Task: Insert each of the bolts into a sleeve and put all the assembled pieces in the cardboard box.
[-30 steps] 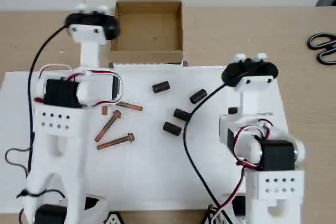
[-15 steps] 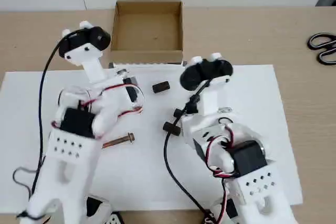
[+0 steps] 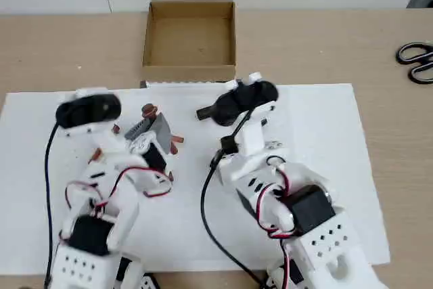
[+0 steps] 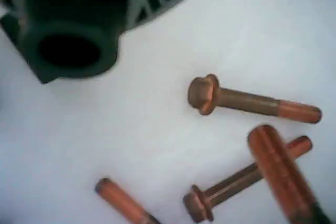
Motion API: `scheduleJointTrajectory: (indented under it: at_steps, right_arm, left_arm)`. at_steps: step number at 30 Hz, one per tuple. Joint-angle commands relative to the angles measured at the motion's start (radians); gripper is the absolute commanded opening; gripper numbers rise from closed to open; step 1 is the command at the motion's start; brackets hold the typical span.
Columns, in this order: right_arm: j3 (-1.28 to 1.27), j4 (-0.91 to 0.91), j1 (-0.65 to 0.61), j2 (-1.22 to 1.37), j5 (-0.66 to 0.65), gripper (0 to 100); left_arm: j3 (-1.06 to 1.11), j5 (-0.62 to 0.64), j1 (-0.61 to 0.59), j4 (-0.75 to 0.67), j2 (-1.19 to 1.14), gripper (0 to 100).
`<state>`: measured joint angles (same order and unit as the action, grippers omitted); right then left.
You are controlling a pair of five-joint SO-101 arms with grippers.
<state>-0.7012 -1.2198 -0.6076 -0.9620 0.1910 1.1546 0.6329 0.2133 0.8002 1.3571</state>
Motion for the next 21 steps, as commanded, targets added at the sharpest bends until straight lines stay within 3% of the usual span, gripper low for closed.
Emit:
scheduleJointTrajectory:
  at_steps: [1,6,13,21]
  right_arm:
    - [0.008,0.027,-0.021,-0.022,0.005,0.4]
    - [0.008,0.027,-0.016,-0.045,0.005,0.4]
    - [-0.161,0.039,-0.015,-0.309,-0.052,0.4]
    - [-0.494,0.28,-0.019,-0.584,-0.192,0.4]
  left_arm:
    - [0.033,-0.008,0.002,-0.034,0.124,1]
    - [0.11,-0.008,0.006,-0.034,0.23,1]
    - [0.17,-0.008,0.008,-0.034,0.299,1]
    - [0.177,-0.005,0.009,-0.035,0.302,1]
